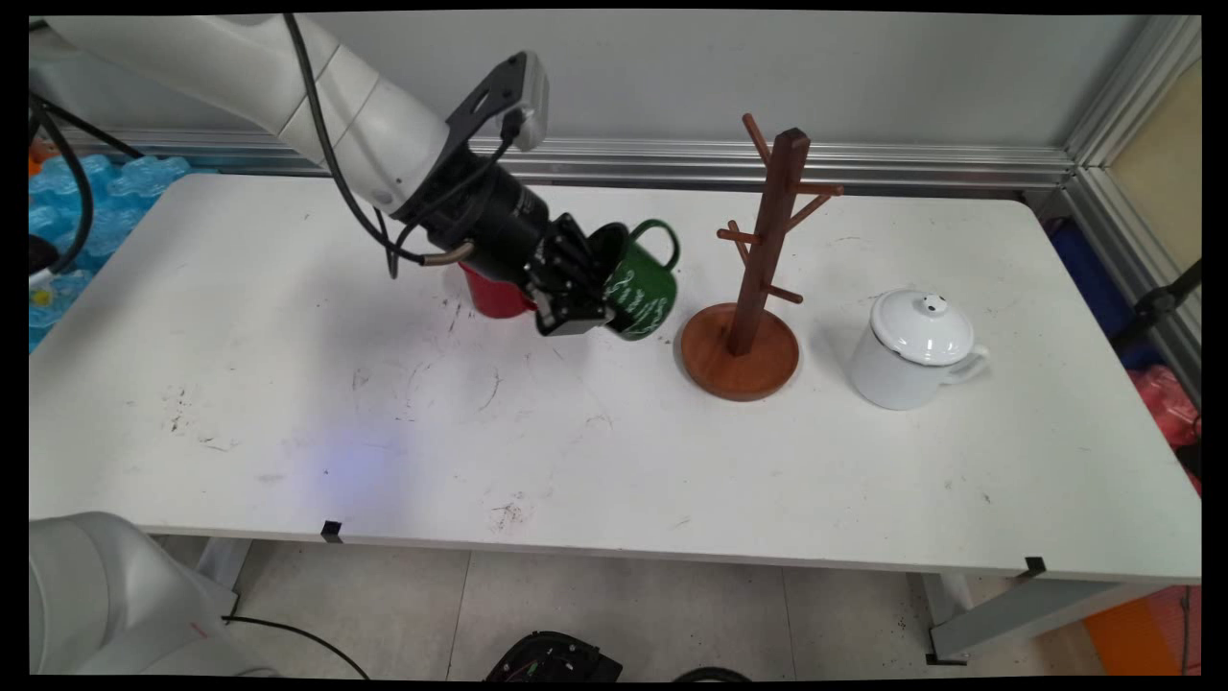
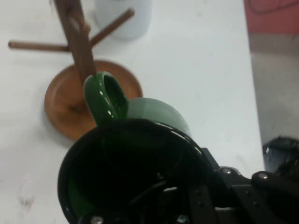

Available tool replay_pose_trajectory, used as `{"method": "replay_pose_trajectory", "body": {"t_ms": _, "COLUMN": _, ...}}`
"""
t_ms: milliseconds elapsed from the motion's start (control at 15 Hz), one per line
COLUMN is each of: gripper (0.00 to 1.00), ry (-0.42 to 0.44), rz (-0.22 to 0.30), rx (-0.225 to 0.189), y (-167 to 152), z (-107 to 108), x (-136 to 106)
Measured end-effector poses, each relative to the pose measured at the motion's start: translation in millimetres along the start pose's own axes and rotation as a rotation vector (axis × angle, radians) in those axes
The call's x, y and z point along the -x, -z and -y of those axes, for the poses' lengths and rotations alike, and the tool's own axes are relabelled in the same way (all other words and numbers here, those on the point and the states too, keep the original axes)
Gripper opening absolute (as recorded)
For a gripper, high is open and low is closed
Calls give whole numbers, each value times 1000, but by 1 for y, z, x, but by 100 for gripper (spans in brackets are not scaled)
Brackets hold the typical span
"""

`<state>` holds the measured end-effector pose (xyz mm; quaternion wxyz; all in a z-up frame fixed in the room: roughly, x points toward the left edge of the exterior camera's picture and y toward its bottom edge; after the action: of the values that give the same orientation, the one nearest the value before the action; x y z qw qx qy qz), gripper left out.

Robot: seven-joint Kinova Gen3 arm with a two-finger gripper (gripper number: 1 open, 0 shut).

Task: Place the picked object on the table

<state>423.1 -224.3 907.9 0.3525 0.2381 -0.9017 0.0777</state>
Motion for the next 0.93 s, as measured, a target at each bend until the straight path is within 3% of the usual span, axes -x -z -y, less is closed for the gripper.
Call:
{"method": "replay_pose_trajectory", "body": {"t_ms": 533, "gripper": 0, "ry": -72, "rz": 148, "rx": -46, "y": -8, "z": 0, "x": 9}}
{"method": "replay_pose_trajectory", "body": {"t_ms": 933, "gripper": 0, "ry": -80, "rz": 257, "rx": -80, "y": -15, "z": -1, "x": 14}}
